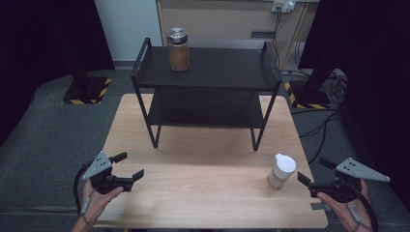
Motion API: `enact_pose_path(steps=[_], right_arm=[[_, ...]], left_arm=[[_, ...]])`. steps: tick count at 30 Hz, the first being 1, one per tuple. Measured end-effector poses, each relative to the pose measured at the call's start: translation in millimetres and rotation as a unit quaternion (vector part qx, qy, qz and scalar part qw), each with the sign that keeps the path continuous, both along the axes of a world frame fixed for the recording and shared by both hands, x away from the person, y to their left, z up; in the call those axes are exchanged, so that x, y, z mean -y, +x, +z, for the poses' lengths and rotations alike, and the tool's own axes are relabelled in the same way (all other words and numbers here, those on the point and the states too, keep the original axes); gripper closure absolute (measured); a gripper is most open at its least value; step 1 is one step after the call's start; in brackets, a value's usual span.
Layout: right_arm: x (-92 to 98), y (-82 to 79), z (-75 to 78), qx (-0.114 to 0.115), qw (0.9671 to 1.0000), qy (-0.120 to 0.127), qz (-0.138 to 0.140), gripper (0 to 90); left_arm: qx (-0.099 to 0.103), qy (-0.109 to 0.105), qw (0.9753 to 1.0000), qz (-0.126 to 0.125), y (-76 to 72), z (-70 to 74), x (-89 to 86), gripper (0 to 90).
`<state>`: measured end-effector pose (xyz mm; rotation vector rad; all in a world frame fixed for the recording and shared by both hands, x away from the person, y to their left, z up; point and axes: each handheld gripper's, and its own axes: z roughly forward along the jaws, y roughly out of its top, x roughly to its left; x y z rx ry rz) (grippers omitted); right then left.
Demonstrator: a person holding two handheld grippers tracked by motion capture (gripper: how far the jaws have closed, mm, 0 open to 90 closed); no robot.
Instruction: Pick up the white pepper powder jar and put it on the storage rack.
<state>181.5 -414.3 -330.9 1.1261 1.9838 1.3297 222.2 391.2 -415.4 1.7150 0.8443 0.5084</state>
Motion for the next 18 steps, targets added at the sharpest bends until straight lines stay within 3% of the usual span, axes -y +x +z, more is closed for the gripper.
enact_pose_path(steps=[9, 18], right_arm=[[-15.6, 25.7, 5.5, -0.035, 0.9993, -0.012, 0.005, 3.0], [-29.1, 44.1, -6.6, -0.059, 0.9978, -0.031, 0.007, 4.4]], left_arm=[[0.002, -0.008, 0.9999, 0.010, -5.3, -1.2, -5.1, 3.3], [0.004, -0.010, 0.9998, 0.018, -9.8, -2.1, -6.6, 3.6]])
